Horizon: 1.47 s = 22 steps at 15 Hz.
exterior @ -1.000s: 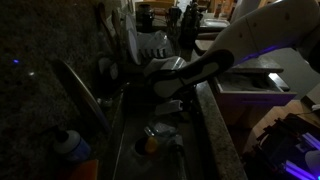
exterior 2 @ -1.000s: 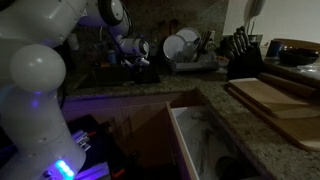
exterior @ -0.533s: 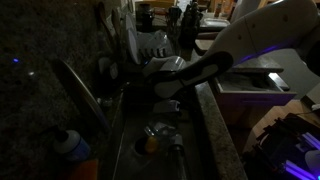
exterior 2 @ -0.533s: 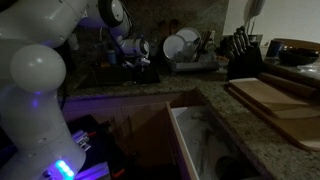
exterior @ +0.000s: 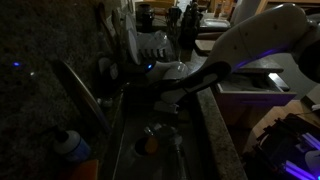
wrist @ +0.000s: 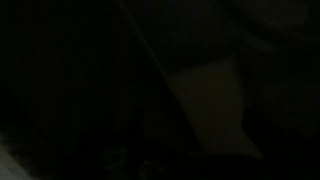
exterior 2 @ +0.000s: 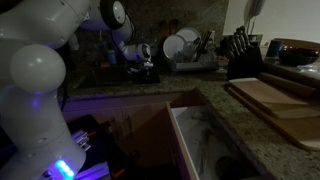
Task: Pick up the yellow sponge from the sink
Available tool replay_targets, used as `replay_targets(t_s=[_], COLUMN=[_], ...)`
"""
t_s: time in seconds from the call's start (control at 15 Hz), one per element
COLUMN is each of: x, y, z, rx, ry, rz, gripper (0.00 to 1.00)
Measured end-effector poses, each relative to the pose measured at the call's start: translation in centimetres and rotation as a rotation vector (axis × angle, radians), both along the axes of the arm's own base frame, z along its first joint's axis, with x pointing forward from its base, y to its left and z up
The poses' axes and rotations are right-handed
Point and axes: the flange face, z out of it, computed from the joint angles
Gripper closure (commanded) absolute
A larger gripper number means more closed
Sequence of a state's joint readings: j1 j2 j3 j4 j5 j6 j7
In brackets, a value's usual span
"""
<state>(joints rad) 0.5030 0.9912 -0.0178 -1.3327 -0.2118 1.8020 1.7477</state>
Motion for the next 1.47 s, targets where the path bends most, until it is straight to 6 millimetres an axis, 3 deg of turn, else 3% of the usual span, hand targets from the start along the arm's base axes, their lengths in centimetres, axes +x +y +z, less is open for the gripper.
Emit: replay_targets(t_s=[0.27, 0.47, 0.73, 0.87, 0.93, 1.0, 1.13, 1.47], x=[0.0, 0.7, 0.7, 1.0, 0.9, 0.9, 0.8, 0.6], y=[0.1, 0.6, -0.2, -0.2, -0.1, 0.0, 0.1, 0.0], z=[-0.2, -0.3, -3.1, -2.7, -2.8, -2.8, -2.9, -2.8], rx=[0.001, -0.027, 0.015, 0.014, 0.014, 0.015, 0.023, 0.062], ry=[-0.019, -0.067, -0.043, -0.049, -0.049, -0.049, -0.044, -0.012], rz=[0.029, 0.17, 0.284, 0.284, 0.285, 0.284, 0.274, 0.231], gripper=[0.0, 0.0, 0.0, 0.0, 0.04, 0.26, 0.3, 0.65])
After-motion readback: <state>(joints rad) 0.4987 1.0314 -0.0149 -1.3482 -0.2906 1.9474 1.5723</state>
